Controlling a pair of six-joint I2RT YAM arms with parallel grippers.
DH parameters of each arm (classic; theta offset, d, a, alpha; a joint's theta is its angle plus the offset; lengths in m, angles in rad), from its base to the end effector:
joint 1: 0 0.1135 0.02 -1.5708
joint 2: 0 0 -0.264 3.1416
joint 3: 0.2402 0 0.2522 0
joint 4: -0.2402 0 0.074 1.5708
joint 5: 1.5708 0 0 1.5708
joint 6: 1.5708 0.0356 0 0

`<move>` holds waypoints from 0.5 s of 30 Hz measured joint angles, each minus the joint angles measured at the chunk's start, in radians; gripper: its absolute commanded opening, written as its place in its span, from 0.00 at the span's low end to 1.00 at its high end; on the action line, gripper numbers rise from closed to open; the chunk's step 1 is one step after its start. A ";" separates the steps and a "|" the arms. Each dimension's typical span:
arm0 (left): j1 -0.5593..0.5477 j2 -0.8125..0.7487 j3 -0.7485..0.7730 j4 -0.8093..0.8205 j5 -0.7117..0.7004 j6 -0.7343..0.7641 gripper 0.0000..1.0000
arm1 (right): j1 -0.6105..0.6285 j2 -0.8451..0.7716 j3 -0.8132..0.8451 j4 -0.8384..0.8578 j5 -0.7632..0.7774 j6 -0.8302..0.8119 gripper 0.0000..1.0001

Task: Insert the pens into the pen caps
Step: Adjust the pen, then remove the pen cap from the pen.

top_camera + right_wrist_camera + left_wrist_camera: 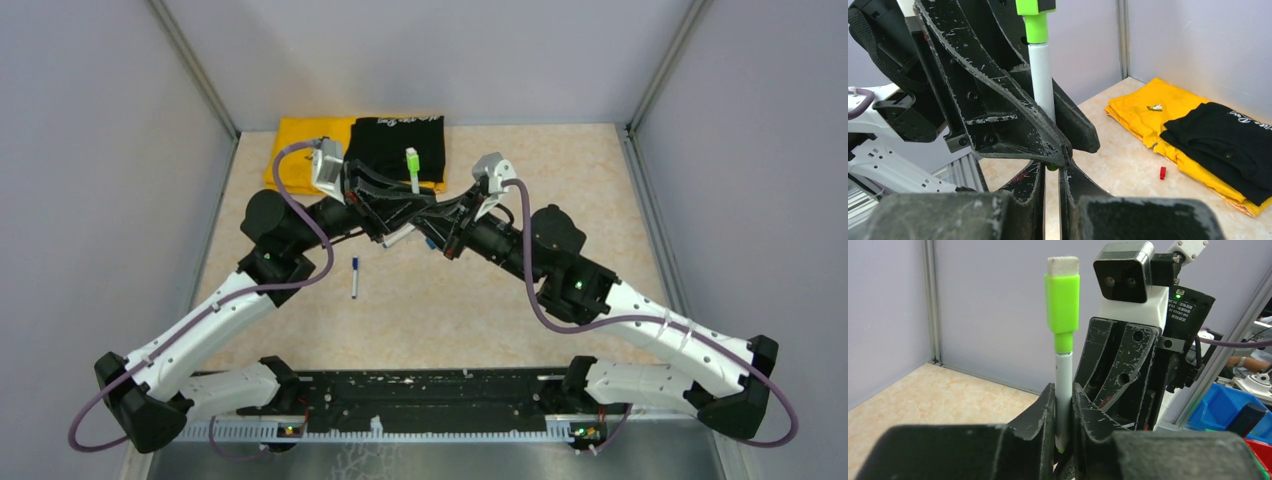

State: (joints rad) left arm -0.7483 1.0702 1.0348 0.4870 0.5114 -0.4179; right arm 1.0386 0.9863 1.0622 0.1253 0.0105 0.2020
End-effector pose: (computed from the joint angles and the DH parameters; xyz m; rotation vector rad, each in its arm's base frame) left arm 0.1602 -0.1725 0.4422 0.6830 1.0880 -1.3008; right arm 0.1127 0.1906 0.4340 -0.5794 1.3262 1.0240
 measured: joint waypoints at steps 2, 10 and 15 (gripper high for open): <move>0.000 -0.001 0.000 -0.003 0.002 0.001 0.01 | 0.000 0.000 0.000 -0.006 0.002 0.000 0.00; -0.001 0.002 0.027 -0.089 -0.012 0.039 0.00 | 0.000 0.002 0.050 -0.119 -0.010 -0.009 0.41; -0.001 0.003 0.054 -0.177 -0.040 0.107 0.00 | 0.000 -0.031 0.106 -0.291 -0.001 -0.018 0.46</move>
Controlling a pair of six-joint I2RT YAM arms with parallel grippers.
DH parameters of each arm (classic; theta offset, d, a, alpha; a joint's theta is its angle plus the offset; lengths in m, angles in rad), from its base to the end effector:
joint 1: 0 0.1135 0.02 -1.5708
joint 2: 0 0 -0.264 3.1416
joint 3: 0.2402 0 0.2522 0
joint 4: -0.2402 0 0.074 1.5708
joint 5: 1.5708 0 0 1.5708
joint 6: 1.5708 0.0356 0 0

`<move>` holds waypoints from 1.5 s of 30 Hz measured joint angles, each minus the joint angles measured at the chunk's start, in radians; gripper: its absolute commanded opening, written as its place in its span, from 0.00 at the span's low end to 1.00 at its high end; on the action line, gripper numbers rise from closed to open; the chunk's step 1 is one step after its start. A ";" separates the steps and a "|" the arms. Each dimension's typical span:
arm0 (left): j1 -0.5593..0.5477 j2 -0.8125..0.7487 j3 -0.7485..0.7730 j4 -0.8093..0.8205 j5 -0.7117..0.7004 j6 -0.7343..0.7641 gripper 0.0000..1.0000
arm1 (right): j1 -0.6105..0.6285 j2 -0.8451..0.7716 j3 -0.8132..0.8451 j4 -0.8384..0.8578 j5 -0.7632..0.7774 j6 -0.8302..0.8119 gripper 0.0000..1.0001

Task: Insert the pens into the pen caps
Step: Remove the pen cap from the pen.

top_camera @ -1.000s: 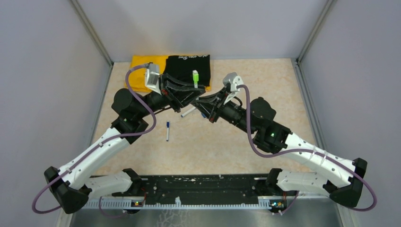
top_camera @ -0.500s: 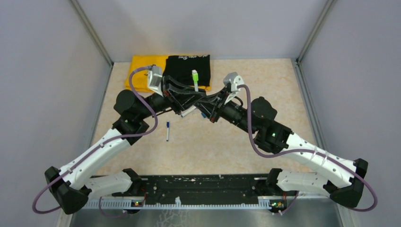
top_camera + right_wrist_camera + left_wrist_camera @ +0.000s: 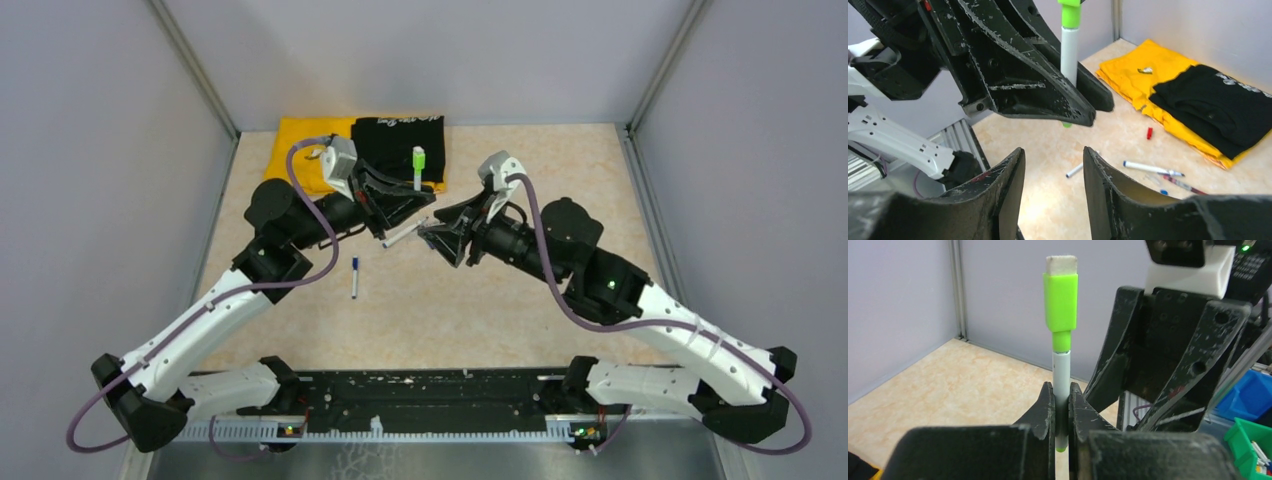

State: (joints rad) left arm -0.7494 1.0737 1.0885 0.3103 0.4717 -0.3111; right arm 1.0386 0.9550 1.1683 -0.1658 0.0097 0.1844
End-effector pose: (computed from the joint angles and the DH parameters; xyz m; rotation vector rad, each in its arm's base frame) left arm 0.1635 -0.1742 0.4429 0.7117 1.1818 -1.1925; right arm 0.1037 0.1753 0.4447 -0.6568 1.4628 0.9590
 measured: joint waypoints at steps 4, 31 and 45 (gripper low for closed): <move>0.000 0.004 0.026 -0.064 -0.006 0.060 0.00 | 0.000 -0.004 0.136 -0.188 0.048 -0.001 0.46; 0.000 0.054 0.062 -0.264 0.090 0.202 0.00 | -0.107 0.441 0.868 -0.694 0.059 0.106 0.44; 0.000 0.054 0.063 -0.314 0.078 0.233 0.00 | -0.108 0.400 0.787 -0.688 0.074 0.125 0.44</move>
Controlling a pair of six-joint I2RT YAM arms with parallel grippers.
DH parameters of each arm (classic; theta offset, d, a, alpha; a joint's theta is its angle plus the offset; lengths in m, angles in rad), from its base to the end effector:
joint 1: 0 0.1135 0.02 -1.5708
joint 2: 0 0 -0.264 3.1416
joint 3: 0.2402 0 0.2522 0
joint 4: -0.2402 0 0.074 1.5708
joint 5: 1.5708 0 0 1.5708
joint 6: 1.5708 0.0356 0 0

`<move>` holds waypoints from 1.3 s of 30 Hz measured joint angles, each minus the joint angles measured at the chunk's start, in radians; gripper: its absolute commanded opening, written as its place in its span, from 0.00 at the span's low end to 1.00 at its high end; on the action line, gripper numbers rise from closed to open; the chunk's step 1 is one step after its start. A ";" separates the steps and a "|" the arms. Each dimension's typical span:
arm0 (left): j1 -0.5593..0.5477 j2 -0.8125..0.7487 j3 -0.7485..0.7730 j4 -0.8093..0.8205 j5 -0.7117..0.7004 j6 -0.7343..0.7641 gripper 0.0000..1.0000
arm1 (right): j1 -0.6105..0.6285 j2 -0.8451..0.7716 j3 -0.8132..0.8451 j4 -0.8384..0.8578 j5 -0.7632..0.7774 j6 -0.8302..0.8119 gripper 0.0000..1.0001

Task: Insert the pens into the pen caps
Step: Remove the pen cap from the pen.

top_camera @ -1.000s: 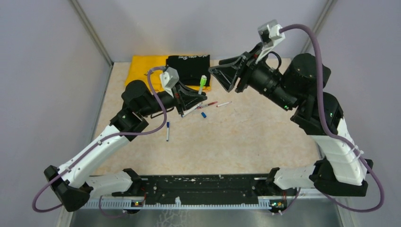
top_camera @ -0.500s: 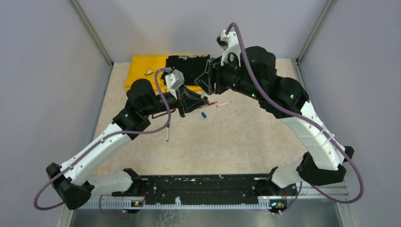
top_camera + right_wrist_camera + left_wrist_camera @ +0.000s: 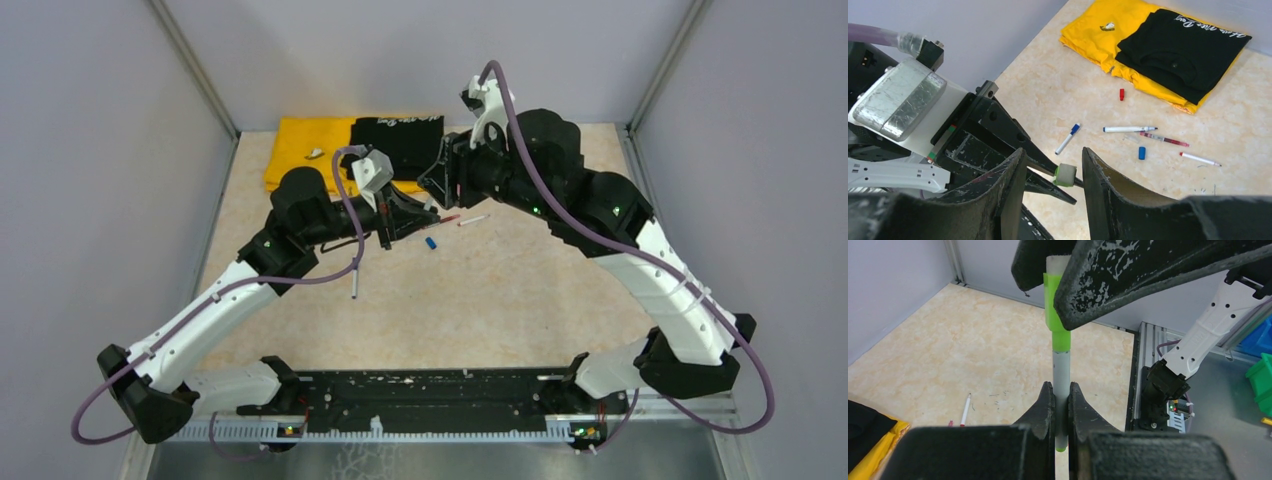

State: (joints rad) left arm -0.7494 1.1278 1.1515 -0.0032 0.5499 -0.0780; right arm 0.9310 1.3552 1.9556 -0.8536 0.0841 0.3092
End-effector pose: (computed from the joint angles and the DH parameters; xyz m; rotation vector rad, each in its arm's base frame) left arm 0.1737 -0.1871 0.4199 0.9574 1.3523 -1.0646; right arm 0.1443 0.1889 0.5319 -0.5213 1.8245 0.7883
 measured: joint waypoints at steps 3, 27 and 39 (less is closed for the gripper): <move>0.000 0.000 0.000 0.000 -0.007 0.001 0.00 | 0.000 -0.011 -0.018 -0.002 0.016 0.002 0.43; 0.000 0.000 0.011 -0.002 -0.029 0.008 0.00 | 0.000 -0.040 -0.073 -0.004 0.032 0.014 0.20; 0.000 0.000 0.012 -0.010 -0.034 0.008 0.00 | 0.000 -0.085 -0.162 0.072 0.023 0.042 0.33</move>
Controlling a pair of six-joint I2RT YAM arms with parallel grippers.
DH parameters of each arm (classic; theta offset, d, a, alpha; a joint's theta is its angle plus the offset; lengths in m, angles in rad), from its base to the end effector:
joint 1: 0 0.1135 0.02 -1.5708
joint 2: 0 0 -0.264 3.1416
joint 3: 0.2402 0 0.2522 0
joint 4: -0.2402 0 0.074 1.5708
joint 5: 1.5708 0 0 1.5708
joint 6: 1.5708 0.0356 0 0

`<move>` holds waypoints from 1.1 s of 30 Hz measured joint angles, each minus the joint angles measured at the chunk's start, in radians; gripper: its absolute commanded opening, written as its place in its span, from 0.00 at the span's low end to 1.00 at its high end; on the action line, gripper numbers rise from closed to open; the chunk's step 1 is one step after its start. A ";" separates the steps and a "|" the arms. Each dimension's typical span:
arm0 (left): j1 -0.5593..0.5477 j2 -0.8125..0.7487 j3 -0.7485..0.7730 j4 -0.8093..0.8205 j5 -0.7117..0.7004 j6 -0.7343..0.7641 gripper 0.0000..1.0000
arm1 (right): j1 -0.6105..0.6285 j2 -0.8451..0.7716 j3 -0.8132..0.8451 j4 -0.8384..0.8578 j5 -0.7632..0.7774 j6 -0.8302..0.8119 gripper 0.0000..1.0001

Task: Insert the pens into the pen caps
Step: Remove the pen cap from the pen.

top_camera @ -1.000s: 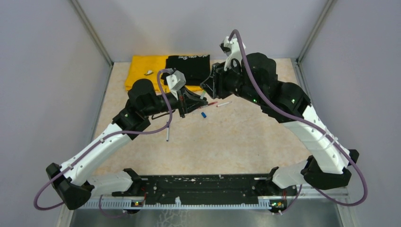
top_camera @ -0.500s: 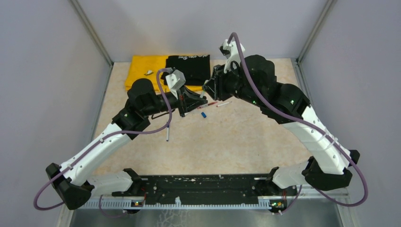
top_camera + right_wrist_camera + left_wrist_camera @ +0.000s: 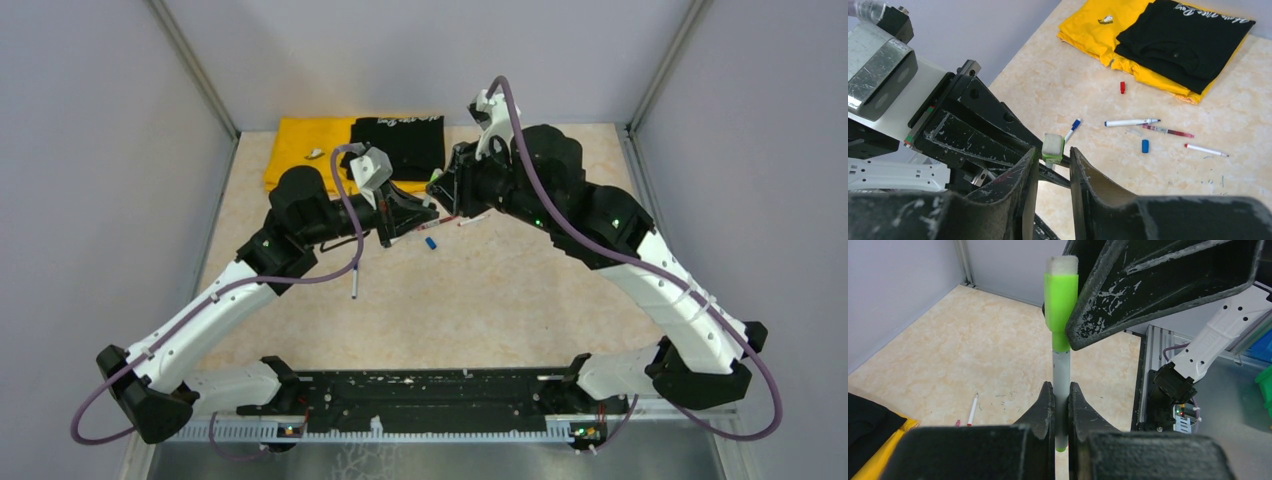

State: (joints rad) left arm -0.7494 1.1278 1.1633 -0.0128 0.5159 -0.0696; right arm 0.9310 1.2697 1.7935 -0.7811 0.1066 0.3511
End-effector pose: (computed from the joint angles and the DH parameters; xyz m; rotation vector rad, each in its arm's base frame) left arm 0.1743 -0.1862 0.4231 0.9353 1.3568 -1.0330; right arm 0.1401 0.1819 0.5123 -0.4686 1.8441 0.7952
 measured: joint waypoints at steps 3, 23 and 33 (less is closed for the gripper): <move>0.000 0.000 0.000 0.002 0.000 0.000 0.00 | 0.000 -0.001 -0.002 0.011 0.002 0.005 0.38; 0.000 -0.002 0.000 0.005 0.000 -0.002 0.00 | -0.001 -0.026 -0.027 0.093 0.032 0.009 0.00; 0.000 -0.002 0.000 0.006 -0.001 -0.008 0.00 | 0.000 -0.028 -0.027 0.091 0.055 -0.019 0.00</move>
State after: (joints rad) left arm -0.7494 1.1259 1.1629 -0.0063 0.5152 -0.0772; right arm 0.9314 1.2419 1.7664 -0.6903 0.1612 0.3317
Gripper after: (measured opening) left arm 0.065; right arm 0.048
